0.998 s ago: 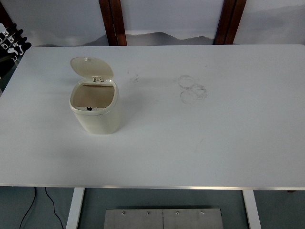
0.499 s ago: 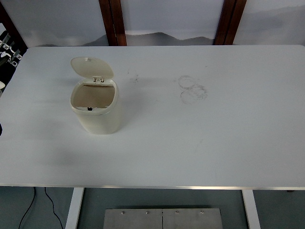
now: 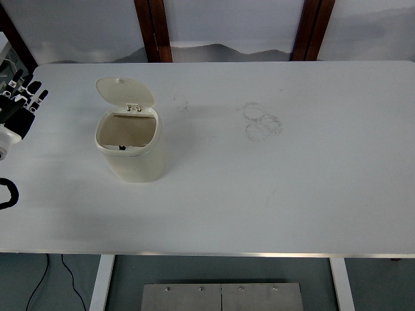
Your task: Open trash can
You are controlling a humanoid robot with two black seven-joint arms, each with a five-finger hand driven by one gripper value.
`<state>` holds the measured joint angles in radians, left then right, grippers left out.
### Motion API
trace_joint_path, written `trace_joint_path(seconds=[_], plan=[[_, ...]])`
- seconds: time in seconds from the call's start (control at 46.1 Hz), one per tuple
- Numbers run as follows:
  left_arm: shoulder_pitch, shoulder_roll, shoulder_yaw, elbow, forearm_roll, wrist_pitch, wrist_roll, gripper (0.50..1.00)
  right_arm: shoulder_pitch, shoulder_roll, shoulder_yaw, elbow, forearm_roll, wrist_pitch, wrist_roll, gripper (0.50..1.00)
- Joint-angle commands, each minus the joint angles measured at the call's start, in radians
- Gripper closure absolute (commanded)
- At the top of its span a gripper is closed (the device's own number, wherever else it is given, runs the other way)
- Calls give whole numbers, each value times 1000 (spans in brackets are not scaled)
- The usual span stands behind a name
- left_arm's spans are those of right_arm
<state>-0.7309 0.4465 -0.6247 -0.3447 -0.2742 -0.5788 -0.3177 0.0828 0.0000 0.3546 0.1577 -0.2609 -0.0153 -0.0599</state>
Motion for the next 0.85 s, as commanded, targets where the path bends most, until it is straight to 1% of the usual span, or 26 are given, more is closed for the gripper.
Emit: trace_joint_path(seconds=[0.0,0.239,0.824], plan=[[2,3,-3,-2,1,-1,0,500,0,0,0,-1,0,0,0,505],[5,17,-1,-2,6,-4,2,500,0,0,0,-1,0,0,0,505],[22,3,-1,-2,6,0,2,500,5,0,1,3,5,0,0,505]])
